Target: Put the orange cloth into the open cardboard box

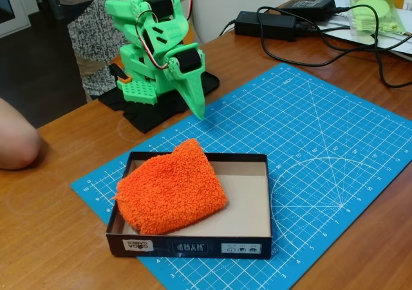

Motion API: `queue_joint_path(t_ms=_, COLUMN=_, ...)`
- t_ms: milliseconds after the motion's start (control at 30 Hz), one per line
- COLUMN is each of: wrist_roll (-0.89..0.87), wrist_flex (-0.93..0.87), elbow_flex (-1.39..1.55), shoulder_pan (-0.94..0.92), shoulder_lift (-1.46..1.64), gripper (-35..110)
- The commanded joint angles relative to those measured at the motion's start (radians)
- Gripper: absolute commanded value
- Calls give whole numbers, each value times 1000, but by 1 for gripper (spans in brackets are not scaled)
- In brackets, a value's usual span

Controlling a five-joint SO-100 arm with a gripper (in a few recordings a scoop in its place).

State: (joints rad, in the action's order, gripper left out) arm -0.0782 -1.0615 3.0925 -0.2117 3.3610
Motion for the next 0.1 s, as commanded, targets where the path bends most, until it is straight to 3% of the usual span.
queue_joint_path(t_ms=0, wrist_roll=-11, wrist_flex=-17, elbow_flex=-6, shoulder_pan=-15, shoulder_lift=12, gripper=0)
queue_joint_path(t_ms=67, wrist_roll=-11, wrist_flex=-17, elbow_flex=-6, shoulder_pan=-15, shoulder_lift=12, gripper=0)
